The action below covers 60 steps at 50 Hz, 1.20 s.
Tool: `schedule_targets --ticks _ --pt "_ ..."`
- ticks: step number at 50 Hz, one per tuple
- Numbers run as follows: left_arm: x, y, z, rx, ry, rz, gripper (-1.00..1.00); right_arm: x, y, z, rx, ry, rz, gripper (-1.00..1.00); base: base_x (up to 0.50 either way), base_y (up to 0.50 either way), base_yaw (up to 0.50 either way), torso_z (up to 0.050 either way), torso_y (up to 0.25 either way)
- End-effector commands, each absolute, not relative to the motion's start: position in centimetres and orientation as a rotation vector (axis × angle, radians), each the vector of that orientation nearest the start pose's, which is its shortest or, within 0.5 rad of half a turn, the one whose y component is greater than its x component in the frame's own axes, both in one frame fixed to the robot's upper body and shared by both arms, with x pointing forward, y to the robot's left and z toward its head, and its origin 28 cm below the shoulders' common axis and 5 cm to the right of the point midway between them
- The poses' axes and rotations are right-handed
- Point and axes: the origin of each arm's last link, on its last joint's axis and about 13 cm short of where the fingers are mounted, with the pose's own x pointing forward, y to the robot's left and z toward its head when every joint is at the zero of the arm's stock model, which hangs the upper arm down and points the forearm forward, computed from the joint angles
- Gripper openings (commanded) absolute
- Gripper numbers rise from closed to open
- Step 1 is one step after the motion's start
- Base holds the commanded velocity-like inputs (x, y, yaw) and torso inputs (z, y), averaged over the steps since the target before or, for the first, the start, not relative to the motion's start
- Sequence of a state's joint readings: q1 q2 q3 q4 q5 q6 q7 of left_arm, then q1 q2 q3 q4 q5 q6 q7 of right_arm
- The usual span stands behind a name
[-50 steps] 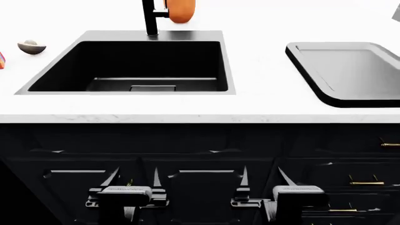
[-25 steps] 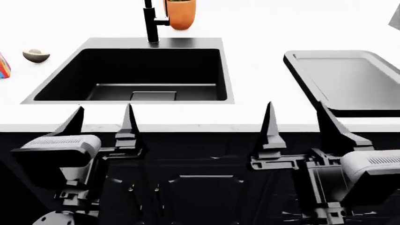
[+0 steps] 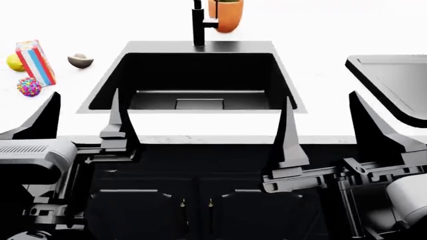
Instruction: Pick up the fruits and vegetables and place them in the sink. Turn on the sink faucet to wash them. Then turn the sink off and put them in the tray.
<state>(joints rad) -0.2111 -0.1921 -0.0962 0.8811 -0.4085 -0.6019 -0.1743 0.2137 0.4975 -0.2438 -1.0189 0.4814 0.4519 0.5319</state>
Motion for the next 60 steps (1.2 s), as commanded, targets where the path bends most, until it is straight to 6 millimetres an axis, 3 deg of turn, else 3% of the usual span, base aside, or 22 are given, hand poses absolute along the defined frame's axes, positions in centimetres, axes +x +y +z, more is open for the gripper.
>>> schedule_targets --ticks 1,60 --pt "19.08 22.44 19.59 -0.101 -0.494 -0.039 1.00 15.93 -8.86 20.19 0.007 -0.560 0.146 1.00 0.09 0.50 0.00 0.000 0.000" --pt "18.99 22.47 19.58 -0.093 -0.503 -0.041 1.00 15.91 -8.65 20.06 -0.024 -0.564 0.146 1.00 0.11 0.50 0.00 0.000 0.000"
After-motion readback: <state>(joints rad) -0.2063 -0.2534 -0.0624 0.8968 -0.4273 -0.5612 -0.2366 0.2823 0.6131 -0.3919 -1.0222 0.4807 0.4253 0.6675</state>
